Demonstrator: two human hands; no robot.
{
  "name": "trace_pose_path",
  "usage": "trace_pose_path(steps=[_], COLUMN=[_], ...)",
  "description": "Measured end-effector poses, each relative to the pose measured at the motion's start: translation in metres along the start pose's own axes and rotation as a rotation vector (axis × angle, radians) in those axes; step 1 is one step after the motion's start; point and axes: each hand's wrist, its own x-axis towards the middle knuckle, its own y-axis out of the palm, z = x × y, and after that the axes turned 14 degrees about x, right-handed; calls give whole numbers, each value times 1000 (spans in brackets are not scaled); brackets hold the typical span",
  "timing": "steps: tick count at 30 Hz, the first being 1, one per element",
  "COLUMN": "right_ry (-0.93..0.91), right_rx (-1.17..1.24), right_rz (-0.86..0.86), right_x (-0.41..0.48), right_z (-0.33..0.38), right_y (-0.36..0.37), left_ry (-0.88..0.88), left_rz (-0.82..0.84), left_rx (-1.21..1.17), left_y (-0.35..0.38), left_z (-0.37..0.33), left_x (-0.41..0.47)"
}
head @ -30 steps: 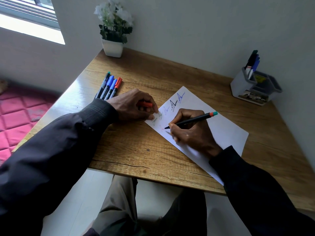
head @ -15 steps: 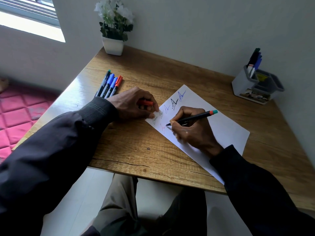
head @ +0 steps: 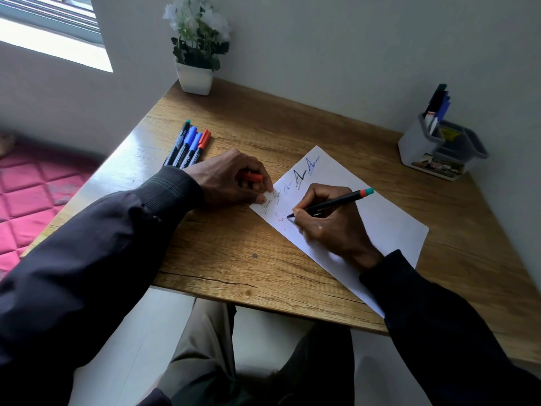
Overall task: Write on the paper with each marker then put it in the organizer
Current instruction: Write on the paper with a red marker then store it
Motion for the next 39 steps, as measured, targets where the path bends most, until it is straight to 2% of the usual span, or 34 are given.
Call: trace_pose_path(steps=[7,14,19,24,30,35,39], right_ry=[63,98,126,94,5,-11,-31], right_rx=[238,318,529,637,654,656,653], right_rz=[-168,-200,-209,-219,-118,-143,-168], right_x=[5,9,10,11,9,12,12], right_z=[3,6,9,14,18,19,20], right_y=[-5,-9,-15,-17,-21,-24,-26], left_ry=[-5,26,-35,-24,2,-84,-84], left_rz=[3,9,-16,-183,-411,-418,-419], left_rx=[-2,-8,-199,-323,-490,-595,-641], left_y=[0,-1,-5,0,8,11,12], left_z=[0,-1,-2,-9,-22,-33,-43], left_x=[0,0,-4,-5,-2,1,4])
